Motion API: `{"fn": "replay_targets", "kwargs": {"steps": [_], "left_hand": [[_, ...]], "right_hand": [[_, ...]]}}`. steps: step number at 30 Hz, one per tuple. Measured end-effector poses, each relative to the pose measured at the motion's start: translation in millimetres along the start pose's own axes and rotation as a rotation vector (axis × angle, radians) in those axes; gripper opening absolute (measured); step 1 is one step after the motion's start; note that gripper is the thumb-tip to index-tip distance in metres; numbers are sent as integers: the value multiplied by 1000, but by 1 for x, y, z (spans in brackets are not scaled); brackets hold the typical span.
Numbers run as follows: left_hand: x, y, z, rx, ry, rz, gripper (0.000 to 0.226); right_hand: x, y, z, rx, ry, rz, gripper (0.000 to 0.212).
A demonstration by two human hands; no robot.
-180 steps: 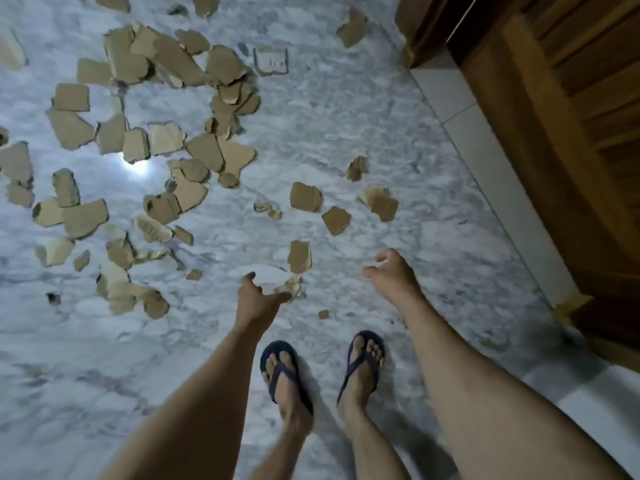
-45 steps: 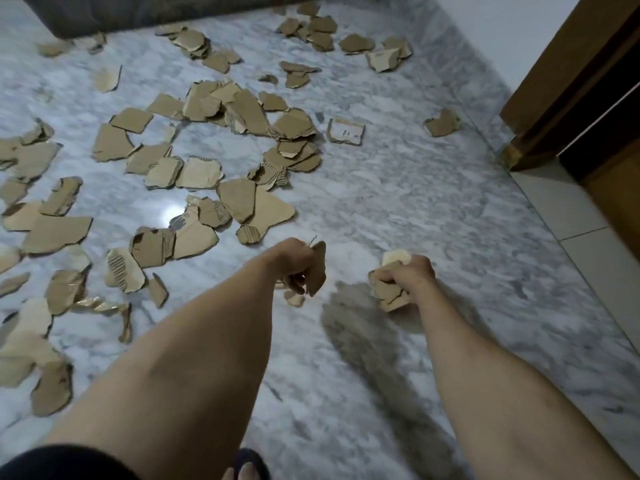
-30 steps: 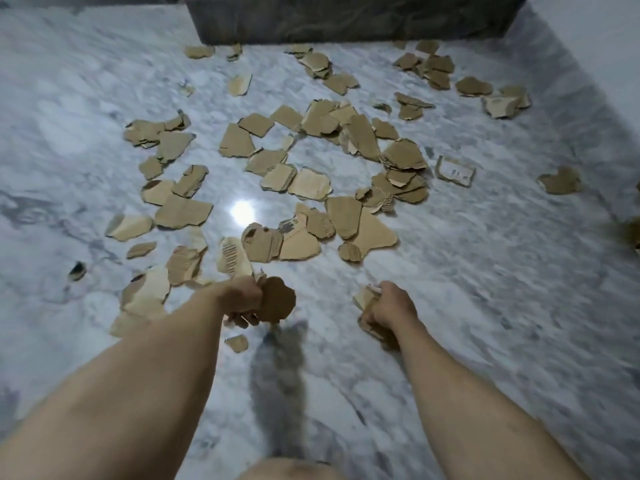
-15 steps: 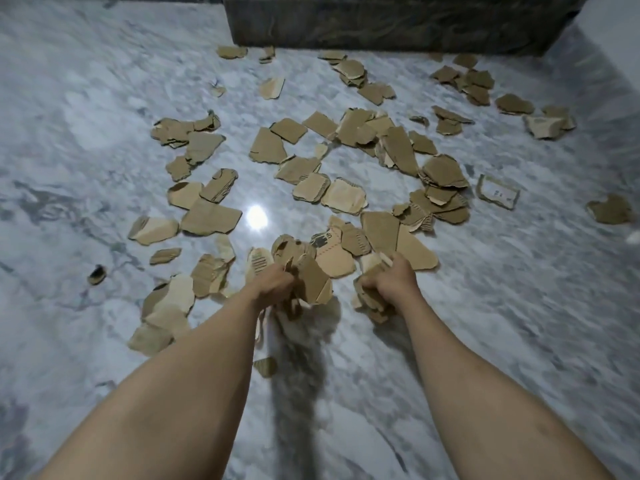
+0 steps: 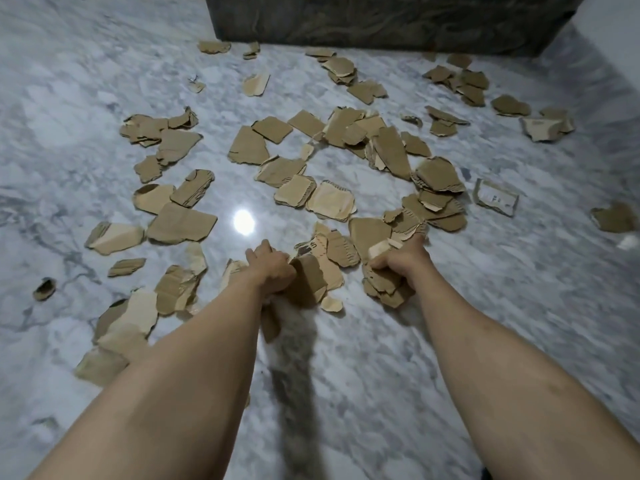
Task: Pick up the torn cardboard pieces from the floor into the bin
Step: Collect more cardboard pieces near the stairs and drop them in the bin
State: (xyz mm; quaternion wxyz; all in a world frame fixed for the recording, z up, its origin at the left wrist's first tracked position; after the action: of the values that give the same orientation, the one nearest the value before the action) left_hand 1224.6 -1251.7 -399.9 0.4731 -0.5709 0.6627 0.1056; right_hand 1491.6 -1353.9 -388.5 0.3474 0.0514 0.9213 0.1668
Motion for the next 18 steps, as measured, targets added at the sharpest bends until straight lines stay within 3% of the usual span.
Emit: {"fn": "replay_targets", "kwargs": {"steps": [5, 10, 12, 15, 18], "left_hand": [[-4, -9, 1, -8, -95, 78, 37], [-5, -14, 4, 33, -183, -17, 39], [-2, -14, 2, 23, -218, -118, 38], [0, -18, -3, 19, -259, -319, 38], [7, -27, -3, 22, -175, -456, 62]], "right_hand": [[1, 3, 1, 35, -202, -333, 107], [-3, 12, 3, 8, -236, -482, 124], [0, 11, 5, -6, -178, -423, 121], [10, 7, 4, -15, -18, -222, 98], [29, -1, -4, 13, 205, 104, 72]]}}
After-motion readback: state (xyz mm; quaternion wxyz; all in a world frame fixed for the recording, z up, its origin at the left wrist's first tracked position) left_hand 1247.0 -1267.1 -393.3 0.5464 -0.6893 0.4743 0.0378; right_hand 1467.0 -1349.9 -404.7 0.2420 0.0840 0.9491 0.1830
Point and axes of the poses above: each hand's wrist, its own z-axis towards the middle knuckle, its own x-axis out of the palm, y = z × x, the point moved 9 cm from there along z, towards the middle knuckle, and after that the axes turned 15 degrees about x, right-handed, at the moved point
